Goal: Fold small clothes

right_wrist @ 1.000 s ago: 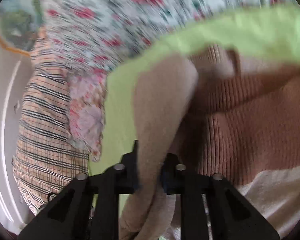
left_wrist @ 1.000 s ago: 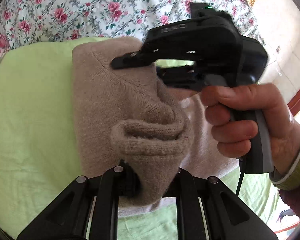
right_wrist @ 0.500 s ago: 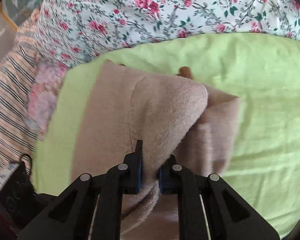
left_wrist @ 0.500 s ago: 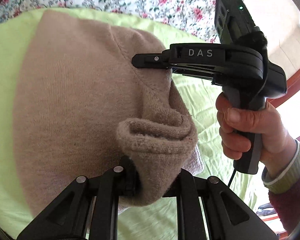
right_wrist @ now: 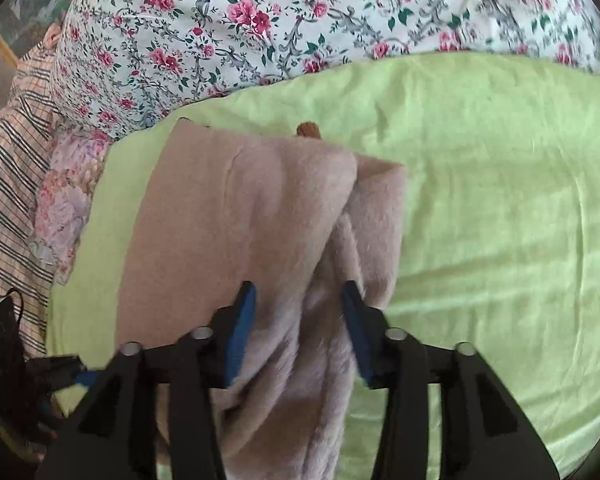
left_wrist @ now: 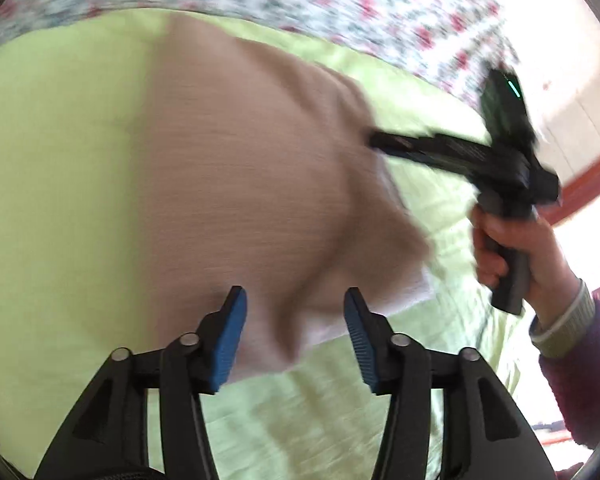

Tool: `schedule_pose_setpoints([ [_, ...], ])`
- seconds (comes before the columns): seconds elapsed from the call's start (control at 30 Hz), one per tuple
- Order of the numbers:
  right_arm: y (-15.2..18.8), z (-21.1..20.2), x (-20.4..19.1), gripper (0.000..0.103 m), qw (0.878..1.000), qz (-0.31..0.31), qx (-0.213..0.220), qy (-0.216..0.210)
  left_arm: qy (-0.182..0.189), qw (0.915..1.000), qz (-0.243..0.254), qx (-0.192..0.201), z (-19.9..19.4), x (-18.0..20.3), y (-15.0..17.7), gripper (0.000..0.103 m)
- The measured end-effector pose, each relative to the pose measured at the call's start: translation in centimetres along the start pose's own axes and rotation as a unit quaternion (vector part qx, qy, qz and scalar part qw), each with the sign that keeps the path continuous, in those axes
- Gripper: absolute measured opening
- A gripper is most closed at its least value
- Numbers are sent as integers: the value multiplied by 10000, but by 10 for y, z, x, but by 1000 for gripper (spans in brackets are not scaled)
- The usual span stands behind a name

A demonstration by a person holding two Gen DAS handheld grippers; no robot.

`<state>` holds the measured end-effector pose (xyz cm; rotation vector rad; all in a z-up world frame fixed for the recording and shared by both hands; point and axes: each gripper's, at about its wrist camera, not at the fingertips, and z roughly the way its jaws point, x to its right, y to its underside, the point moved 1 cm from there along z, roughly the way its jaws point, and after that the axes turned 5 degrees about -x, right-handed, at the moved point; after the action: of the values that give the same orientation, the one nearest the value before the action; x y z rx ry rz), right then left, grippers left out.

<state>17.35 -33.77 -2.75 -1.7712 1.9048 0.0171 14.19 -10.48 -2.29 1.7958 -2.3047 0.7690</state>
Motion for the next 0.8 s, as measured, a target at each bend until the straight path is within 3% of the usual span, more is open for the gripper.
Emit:
schedule_pose_setpoints([
  [0.03,4,1,0,69,9999,56,-26,-117,-89,9998,-155,46,-4,-11,-3,56],
  [0.1,10,7,-1,74,9998,90,-90,-167,-274,9982,-508,149,-9,-37,-10,57],
  [0.23,13,16,0,74,9997,184,-146,-55,-356,9937,-1045,214,-5,-67,-23,57],
  [0.5,9,0,10,74,9981,592,158,44,-331,9941,-1016,202,13,-71,-47,70],
  [0.6,11,5,16,74,9968,795,95,-52,-304,9950,-937,135,20,-68,-55,77],
  [0.8,18,23,26,75,9926,1181,-74,-262,-50,9951,-982,-92,51,-64,-64,81],
])
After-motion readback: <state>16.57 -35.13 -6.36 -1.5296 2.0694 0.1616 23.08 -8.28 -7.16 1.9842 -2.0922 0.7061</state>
